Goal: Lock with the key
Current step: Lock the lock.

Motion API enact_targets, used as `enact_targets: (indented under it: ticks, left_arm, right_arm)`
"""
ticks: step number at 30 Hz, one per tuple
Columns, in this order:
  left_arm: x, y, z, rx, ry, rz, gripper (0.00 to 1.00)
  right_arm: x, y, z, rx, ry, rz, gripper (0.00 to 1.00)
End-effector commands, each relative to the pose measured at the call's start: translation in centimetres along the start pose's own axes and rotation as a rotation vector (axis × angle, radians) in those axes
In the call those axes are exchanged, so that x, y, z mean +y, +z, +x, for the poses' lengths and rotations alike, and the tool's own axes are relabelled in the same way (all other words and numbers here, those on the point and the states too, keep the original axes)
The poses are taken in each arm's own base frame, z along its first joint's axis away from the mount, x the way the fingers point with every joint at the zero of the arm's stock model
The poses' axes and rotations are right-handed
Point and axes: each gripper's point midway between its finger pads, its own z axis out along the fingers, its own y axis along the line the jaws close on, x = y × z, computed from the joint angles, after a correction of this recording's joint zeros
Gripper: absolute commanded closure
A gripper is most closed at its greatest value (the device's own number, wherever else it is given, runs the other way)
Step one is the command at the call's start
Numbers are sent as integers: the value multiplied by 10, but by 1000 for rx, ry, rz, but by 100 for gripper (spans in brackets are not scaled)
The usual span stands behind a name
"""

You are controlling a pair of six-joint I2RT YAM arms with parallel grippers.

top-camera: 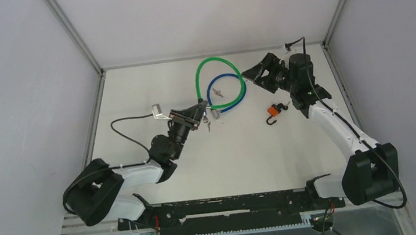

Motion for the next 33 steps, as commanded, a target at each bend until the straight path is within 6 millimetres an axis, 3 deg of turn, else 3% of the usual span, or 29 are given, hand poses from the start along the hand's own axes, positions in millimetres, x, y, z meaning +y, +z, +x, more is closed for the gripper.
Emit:
enact_targets:
  ticks: [1, 7, 9, 13, 16, 18, 20, 21, 24, 28, 33]
  left_arm:
    - [-54, 25, 13, 84, -109, 202, 100]
    - [-39, 39, 42, 185, -153, 187, 100]
    - [-39, 41, 51, 231, -170, 195, 100]
    - [-35, 37, 69, 357, -256, 189, 100]
    - [-29, 27, 81, 437, -303, 166, 100]
    - [-25, 20, 85, 471, -318, 149, 100]
    - [-24, 12, 88, 502, -315, 133, 100]
    - [-23, 8, 89, 512, -309, 126, 100]
    - [-22, -1, 85, 506, -289, 124, 100]
    - [-22, -6, 87, 520, -267, 140, 100]
    - [-24, -8, 92, 551, -267, 157, 100]
  right_arm:
    - [-35, 3, -19, 10, -108, 144, 19]
    - [-8, -2, -23, 11, -232, 157, 19]
    - [3, -1, -17, 32, -372, 162, 20]
    - [34, -3, 2, 51, -776, 12, 27]
    - [37, -12, 21, 44, -1055, -134, 28]
    - [29, -14, 22, 44, -1157, -155, 27]
    - [22, -16, 5, 19, -1073, -93, 21]
    - [28, -20, -6, 7, -983, -95, 18]
    - [35, -29, -26, 0, -619, -18, 21]
    - [41, -36, -7, 47, -150, 3, 20]
    - [43, -32, 27, 109, 130, -115, 22]
